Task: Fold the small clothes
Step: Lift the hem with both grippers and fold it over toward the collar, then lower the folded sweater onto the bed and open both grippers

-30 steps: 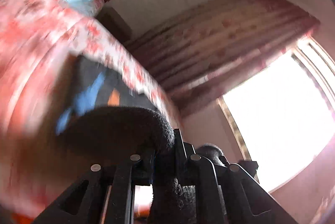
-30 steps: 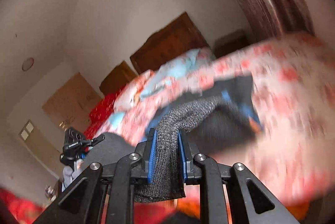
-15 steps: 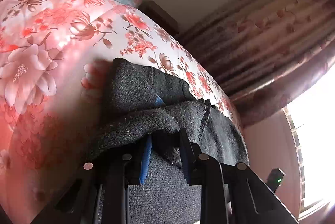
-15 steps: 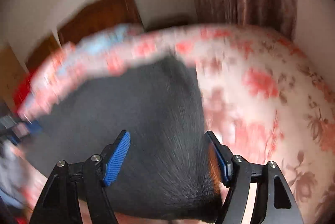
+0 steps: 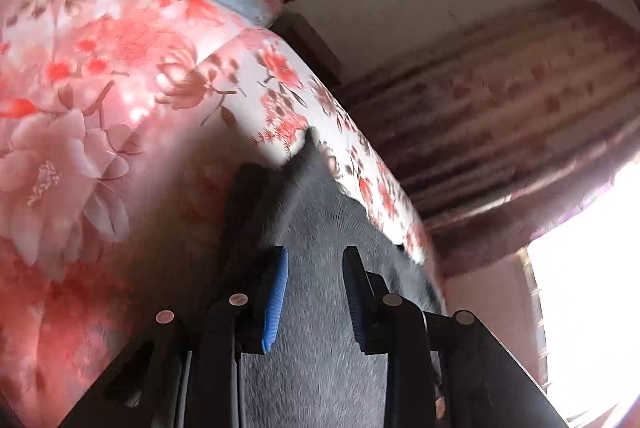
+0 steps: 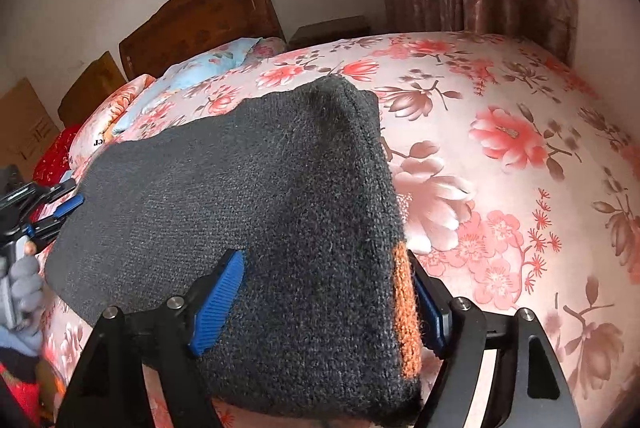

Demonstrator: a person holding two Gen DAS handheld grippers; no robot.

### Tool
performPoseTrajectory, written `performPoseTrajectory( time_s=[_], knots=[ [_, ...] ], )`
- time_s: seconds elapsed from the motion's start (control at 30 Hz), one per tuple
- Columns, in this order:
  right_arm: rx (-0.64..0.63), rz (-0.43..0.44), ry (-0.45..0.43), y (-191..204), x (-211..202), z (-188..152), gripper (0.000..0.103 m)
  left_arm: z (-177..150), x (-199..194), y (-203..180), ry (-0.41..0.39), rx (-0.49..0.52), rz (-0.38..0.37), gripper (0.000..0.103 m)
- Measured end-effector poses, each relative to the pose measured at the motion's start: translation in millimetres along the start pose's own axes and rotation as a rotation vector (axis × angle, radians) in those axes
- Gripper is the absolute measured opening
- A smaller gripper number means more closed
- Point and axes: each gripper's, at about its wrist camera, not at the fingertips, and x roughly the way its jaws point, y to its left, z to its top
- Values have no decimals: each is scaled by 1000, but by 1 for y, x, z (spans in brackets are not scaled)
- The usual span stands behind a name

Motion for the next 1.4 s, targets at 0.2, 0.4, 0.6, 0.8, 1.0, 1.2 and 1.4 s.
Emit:
performPoseTrajectory(
  time_s=[0.2,0.4,0.6,0.8,1.0,1.2,1.4],
  knots=[
    [12,6,19,-3,-8,13,103,-3,-5,-12,-17,69,58,28],
    [-52,-36,-30,1,-3,59,103,-5,2,-13,-17,86,103,28],
    [-141,-27,-49,38,8,78,103,-11,10,-87,-77,356,247,29],
    [-365,-151,-62,118,36,98,103,-34,94,-154,41,705,450,29],
    [-366,-267,-99,90,26,98,103,-40,99,-130,42,729,525,29],
    [-72,-207,-141,6,-10,73,103,-14,75,-77,23,498,315,29],
    [-245,-43,-166,60,-8,75,103,-11,73,-70,26,471,274,29]
  ],
)
